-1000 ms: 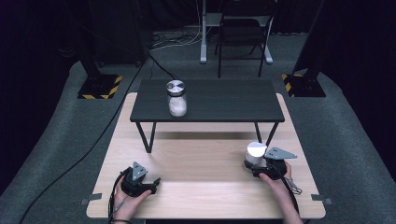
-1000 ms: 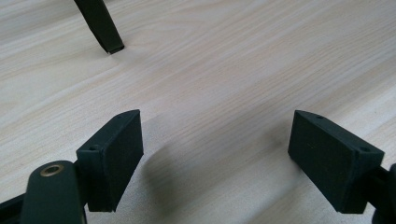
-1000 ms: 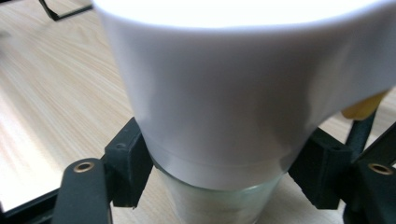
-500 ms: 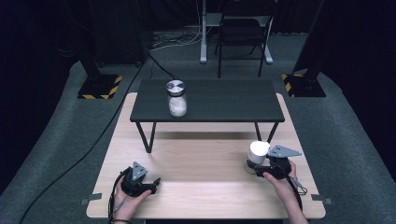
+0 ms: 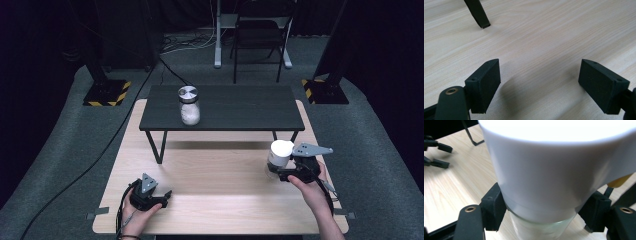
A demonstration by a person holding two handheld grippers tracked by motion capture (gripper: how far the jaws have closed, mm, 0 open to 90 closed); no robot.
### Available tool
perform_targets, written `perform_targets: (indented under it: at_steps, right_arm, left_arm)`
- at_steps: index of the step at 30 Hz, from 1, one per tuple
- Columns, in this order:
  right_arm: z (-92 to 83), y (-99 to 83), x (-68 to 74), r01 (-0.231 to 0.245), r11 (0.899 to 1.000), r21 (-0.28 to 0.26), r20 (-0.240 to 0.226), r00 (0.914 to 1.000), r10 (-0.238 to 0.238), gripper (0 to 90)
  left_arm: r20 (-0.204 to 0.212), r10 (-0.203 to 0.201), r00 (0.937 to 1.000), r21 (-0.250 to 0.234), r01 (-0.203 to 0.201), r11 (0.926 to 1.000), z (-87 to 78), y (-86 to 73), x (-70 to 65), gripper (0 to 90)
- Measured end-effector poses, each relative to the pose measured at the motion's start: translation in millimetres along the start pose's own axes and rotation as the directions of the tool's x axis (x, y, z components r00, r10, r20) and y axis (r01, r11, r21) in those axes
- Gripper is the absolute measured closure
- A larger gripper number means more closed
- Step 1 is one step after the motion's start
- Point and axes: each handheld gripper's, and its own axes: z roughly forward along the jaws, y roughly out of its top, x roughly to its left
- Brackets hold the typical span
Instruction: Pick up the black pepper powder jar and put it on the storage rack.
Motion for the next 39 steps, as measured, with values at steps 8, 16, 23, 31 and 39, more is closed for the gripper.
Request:
perform_targets:
  at_steps: [8,16,23,31,39]
  right_arm:
    - [-9.6,40.1,6.4,0.041,0.999,0.005,-0.014,0.999,-0.041,30.0]
    - [-13.5,71.4,6.9,0.046,0.999,0.001,-0.033,0.9984,-0.045,30.0]
    - [-18.9,90.5,5.3,0.045,0.999,-0.013,-0.041,0.9981,-0.046,30.0]
    - [-26.2,106.9,0.5,0.035,0.998,-0.044,-0.039,0.9986,-0.037,30.0]
    - [-20.8,115.7,-5.3,0.009,0.998,-0.07,-0.013,0.9999,-0.01,30.0]
  left_arm:
    - [0.002,-0.002,1.0,0.002,0.002,1.0,0.0,0.3,0.6,17.6]
    - [0.004,-0.004,1.0,0.003,0.004,1.0,0.1,0.6,1.3,17.5]
    - [0.006,-0.006,1.0,0.005,0.006,1.0,0.2,0.9,2.0,17.5]
    - [0.006,-0.007,1.0,0.005,0.007,1.0,0.2,0.9,2.0,17.4]
    - [0.007,-0.007,1.0,0.006,0.007,1.0,0.3,0.9,2.2,17.5]
